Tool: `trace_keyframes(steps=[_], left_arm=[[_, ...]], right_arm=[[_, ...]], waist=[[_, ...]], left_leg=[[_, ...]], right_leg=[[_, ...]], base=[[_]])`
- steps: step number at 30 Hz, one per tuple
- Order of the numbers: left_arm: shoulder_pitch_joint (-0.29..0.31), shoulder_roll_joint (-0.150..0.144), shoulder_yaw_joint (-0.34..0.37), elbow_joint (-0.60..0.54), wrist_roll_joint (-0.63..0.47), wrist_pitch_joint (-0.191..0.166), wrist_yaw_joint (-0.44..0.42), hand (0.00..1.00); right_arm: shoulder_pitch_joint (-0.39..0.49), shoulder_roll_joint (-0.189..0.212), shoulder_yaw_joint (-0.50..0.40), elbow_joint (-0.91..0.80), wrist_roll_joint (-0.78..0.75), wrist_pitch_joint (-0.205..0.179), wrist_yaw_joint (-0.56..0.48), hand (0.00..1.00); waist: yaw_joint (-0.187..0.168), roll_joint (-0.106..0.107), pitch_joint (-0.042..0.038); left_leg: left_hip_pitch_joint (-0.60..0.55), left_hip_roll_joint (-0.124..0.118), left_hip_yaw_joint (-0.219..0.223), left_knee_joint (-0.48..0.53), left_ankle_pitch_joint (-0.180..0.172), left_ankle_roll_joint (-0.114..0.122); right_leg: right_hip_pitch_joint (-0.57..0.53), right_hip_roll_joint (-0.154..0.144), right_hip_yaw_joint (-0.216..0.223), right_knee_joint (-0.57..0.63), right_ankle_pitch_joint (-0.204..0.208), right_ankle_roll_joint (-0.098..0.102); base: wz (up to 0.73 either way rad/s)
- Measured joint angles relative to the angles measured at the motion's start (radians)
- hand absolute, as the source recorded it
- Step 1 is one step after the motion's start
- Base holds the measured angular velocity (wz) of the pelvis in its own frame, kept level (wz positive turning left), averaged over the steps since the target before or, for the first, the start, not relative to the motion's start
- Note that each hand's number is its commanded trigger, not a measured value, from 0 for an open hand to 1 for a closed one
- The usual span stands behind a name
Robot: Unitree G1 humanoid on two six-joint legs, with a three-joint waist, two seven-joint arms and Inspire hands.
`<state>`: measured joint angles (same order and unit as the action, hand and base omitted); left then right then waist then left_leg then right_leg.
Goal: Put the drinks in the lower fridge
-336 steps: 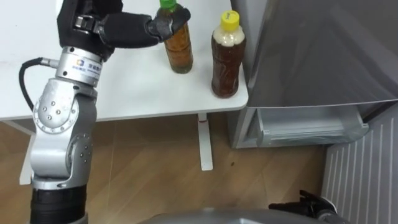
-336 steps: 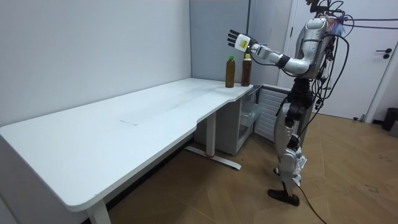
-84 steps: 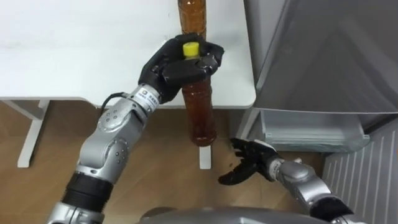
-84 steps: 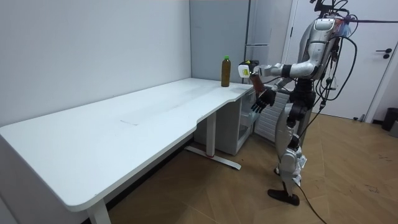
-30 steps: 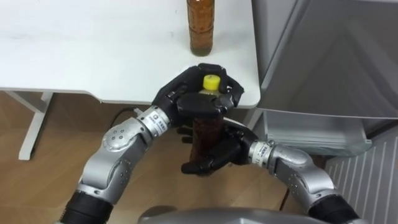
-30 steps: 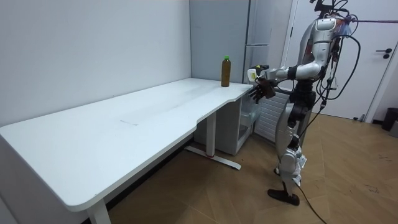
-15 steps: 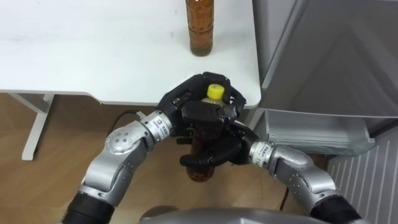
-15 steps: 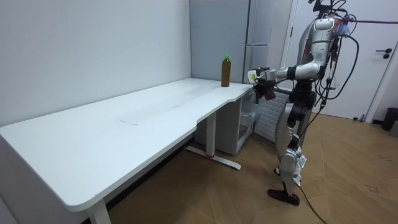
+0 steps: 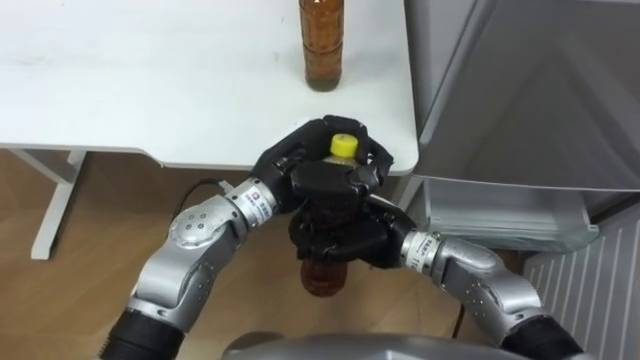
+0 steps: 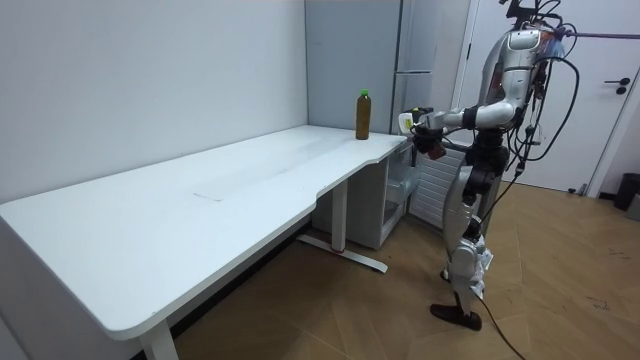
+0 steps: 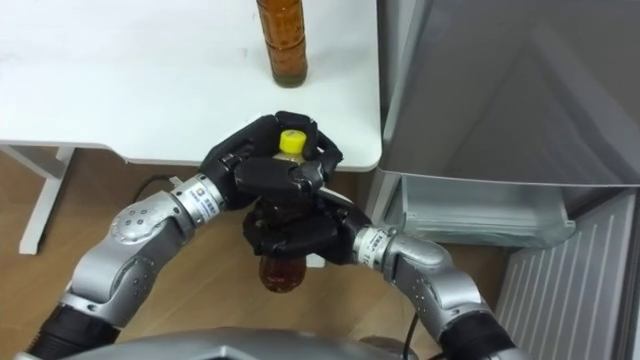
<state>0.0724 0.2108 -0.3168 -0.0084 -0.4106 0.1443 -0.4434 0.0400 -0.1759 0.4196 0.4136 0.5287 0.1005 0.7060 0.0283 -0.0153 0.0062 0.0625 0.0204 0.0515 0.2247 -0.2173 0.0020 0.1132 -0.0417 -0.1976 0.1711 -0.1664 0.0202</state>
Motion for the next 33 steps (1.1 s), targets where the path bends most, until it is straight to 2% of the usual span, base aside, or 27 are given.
trace_keyframes(steps=[3,4,5,6,7,15,20,27,33], left_arm=[[0.0,0.0,0.0,0.0,-0.005,0.0,0.001,0.98],[0.0,0.0,0.0,0.0,-0.007,0.0,0.002,0.9],[0.0,0.0,0.0,0.0,-0.008,0.0,0.002,0.7],[0.0,0.0,0.0,0.0,-0.008,0.0,0.002,0.45],[0.0,0.0,0.001,0.0,-0.008,0.0,0.002,0.0],[-0.001,0.002,0.025,-0.051,-0.008,-0.004,0.007,0.0],[-0.01,-0.005,0.027,-0.132,-0.01,-0.063,0.019,0.0],[-0.012,-0.008,0.028,-0.174,-0.01,-0.065,0.01,0.0],[-0.012,-0.008,0.046,-0.294,-0.012,-0.07,0.012,0.0]], right_arm=[[0.006,0.0,0.002,0.0,0.016,-0.002,0.0,1.0],[0.006,0.0,0.003,0.0,0.017,-0.002,0.0,1.0],[0.006,0.0,0.004,0.0,0.019,-0.002,0.0,1.0],[0.006,0.0,0.004,0.0,0.019,-0.002,0.0,1.0],[0.006,0.0,0.004,0.0,0.019,-0.002,0.001,1.0],[0.017,-0.004,0.002,0.0,0.03,-0.013,0.008,1.0],[0.03,-0.022,0.021,0.002,0.03,0.002,0.005,1.0],[0.048,-0.033,0.03,0.002,0.011,0.004,0.004,1.0],[0.061,-0.038,0.03,0.002,0.011,0.007,0.003,1.0]], waist=[[0.0,0.0,0.0004],[0.0,0.0,0.0004],[0.0,0.0,0.0005],[0.0,0.0,0.0005],[0.001,0.0,0.0005],[0.001,-0.002,0.0015],[0.005,-0.003,0.005],[0.015,-0.002,0.0081],[0.034,0.001,0.0098]], left_leg=[[0.0,0.0,-0.001,0.0,0.0,0.0],[0.0,0.0,-0.001,-0.001,0.0,0.0],[0.0,0.0,-0.001,-0.001,0.0,0.0],[0.0,0.0,-0.001,-0.001,0.0,0.0],[-0.001,0.0,-0.001,-0.001,0.0,0.0],[-0.015,0.0,-0.004,0.006,0.0,0.0],[-0.015,0.0,-0.004,0.004,0.0,0.0],[-0.007,0.0,0.003,-0.003,0.0,0.0],[-0.012,0.001,-0.001,-0.003,0.0,0.0]], right_leg=[[0.0,0.0,0.0,0.0,0.0,0.0],[-0.001,0.0,0.0,0.0,0.0,0.0],[-0.001,0.0,0.0,0.0,0.0,0.0],[-0.001,0.0,0.0,0.0,0.0,0.0],[-0.001,0.0,0.0,0.0,0.0,0.0],[-0.013,-0.001,0.002,-0.001,0.0,0.0],[-0.012,-0.001,-0.001,-0.001,0.0,0.0],[-0.013,0.0,0.002,0.0,0.0,0.0],[-0.018,0.001,0.002,-0.001,0.0,0.0]], base=[[0.0],[0.0],[0.0],[0.0],[0.0],[0.0],[0.0],[-0.01],[0.0]])
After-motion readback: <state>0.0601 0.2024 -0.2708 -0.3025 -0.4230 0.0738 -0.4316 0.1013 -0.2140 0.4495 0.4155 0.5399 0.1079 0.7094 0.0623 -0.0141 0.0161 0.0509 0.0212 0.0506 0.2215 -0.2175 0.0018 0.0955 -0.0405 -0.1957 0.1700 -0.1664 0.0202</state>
